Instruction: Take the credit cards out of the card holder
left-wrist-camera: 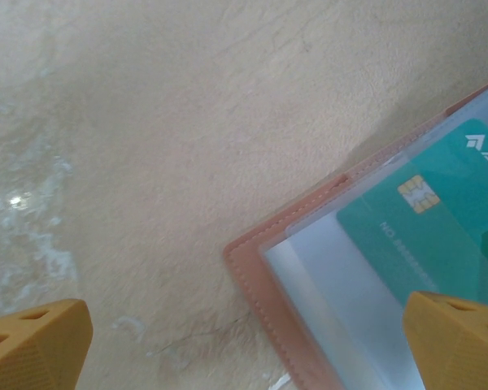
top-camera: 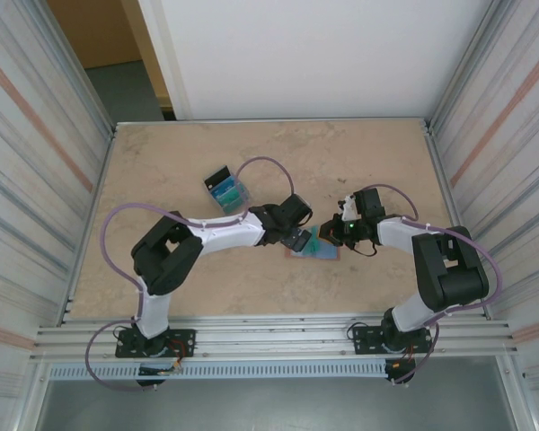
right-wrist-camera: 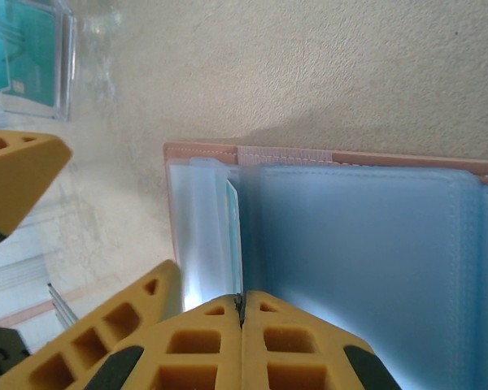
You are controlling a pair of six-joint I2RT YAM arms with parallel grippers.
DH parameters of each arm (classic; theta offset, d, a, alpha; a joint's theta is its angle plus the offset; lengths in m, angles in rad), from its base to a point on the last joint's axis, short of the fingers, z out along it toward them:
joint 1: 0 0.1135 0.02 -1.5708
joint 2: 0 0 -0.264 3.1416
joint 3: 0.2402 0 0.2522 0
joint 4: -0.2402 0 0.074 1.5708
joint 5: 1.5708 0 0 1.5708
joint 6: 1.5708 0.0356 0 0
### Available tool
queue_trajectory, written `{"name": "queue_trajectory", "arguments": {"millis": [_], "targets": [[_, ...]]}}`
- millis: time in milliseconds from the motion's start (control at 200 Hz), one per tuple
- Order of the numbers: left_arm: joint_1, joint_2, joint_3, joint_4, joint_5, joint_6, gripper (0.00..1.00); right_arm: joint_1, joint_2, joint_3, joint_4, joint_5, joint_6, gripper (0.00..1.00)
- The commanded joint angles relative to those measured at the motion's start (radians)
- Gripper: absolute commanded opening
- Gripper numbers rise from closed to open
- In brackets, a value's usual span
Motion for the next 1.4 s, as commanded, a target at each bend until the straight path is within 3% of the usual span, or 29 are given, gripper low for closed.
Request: {"name": "queue_trajectory", "arguments": {"millis": [0, 346, 671, 867, 1032, 1398], "targets": [[0.005, 0.043, 0.033, -0.005, 0.028, 0.017, 0.99, -0.006, -0.023, 0.024, -0.025, -0.012, -0.016, 0.07], [0.007, 0.077, 0.028, -0.046, 0.028, 0.013, 0.99, -0.006, -0.021, 0.011, 0.011, -0.038, 0.009, 0.19], [0.007, 0.067, 0.006, -0.047, 0.027, 0.006, 0.99, 0.011, 0.028, -0.028, 0.145, -0.095, 0.072, 0.21], [0.006, 0.063, 0.004, -0.045, 0.027, 0.004, 0.99, 0.035, 0.058, -0.017, 0.153, -0.077, 0.075, 0.20], [0.007, 0.049, -0.005, -0.048, 0.014, 0.002, 0.99, 0.036, 0.052, -0.020, 0.139, -0.047, 0.067, 0.13], [0.017, 0.027, -0.031, -0.057, -0.008, -0.007, 0.99, 0.016, -0.057, 0.015, -0.054, 0.082, -0.029, 0.08]]}}
